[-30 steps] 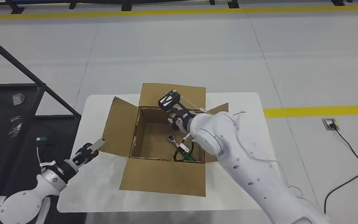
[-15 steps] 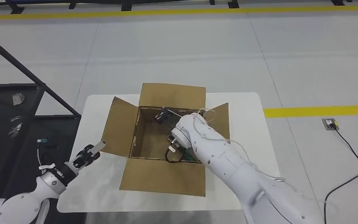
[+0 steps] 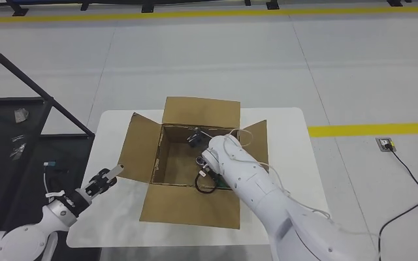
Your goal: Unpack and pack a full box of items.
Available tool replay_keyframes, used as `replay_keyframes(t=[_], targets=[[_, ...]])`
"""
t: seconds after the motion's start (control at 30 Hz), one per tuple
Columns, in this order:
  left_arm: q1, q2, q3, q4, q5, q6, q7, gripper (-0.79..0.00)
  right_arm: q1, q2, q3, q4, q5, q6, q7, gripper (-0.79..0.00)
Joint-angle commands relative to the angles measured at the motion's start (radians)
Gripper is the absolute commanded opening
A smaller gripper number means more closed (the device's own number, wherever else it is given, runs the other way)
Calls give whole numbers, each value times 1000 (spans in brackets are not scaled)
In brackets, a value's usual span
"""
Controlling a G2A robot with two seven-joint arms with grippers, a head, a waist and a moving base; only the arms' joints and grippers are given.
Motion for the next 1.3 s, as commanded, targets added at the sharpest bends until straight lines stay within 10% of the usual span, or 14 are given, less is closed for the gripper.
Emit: replay_keyframes(t=[0.0,0.67,1.27], targets=[[-1,0,0,0,3,1,0,0,1,-6,1,13,0,-3,-5,-471],[-47,0,35,27,13,19,-11,0,57,-7,64,65,62,-201,-108,-172],[-115,-1,132,-16,53,-14,-64,0,124,110,178,99,175,-642,-373,0]])
